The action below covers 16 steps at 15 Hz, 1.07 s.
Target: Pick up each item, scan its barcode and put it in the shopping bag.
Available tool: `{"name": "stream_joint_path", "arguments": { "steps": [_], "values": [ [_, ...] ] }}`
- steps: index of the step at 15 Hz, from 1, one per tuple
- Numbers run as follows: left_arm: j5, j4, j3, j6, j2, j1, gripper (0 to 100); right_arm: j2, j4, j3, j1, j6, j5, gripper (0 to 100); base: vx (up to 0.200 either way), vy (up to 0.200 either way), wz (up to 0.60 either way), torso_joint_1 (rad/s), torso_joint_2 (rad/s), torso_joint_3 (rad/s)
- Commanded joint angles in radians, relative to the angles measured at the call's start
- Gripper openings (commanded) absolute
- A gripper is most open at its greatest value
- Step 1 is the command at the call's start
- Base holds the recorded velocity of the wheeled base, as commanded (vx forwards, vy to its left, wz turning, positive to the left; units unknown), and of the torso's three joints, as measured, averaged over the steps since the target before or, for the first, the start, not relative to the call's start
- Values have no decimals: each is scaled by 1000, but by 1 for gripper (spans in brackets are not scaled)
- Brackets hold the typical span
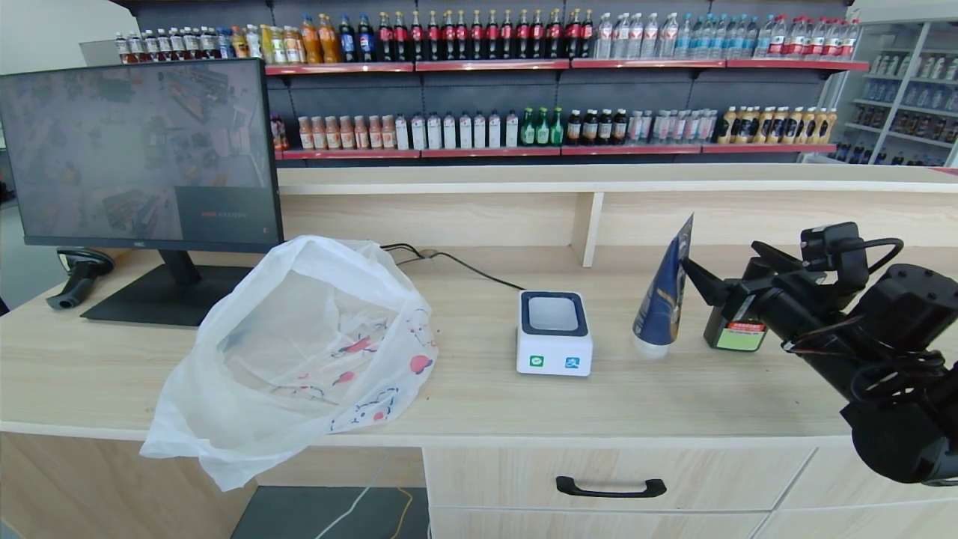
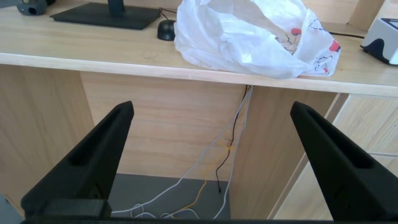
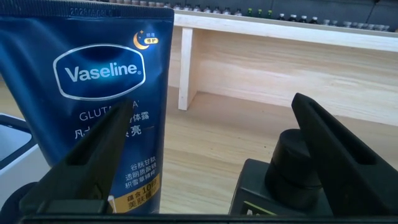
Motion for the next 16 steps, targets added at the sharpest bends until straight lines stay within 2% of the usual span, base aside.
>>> {"name": "stream_joint_path", "arguments": {
  "steps": [1, 11, 13, 14, 16],
  "values": [
    [0, 0, 0, 0, 0, 0, 100, -8, -4, -3, -2, -1, 0, 100, 0, 0, 0, 0, 0, 0],
    [0, 0, 0, 0, 0, 0, 100, -128, -4, 46, 2, -1, 0, 100, 0, 0, 0, 0, 0, 0],
    [0, 0, 0, 0, 0, 0, 100, -191, -4, 92, 9, -3, 0, 100, 0, 0, 0, 0, 0, 0],
    [0, 0, 0, 0, 0, 0, 100, -221, -4, 119, 24, -1, 0, 100, 0, 0, 0, 0, 0, 0],
    [0, 0, 0, 0, 0, 0, 100, -278, -4, 143, 114, -3, -15, 100, 0, 0, 0, 0, 0, 0]
  ]
}}
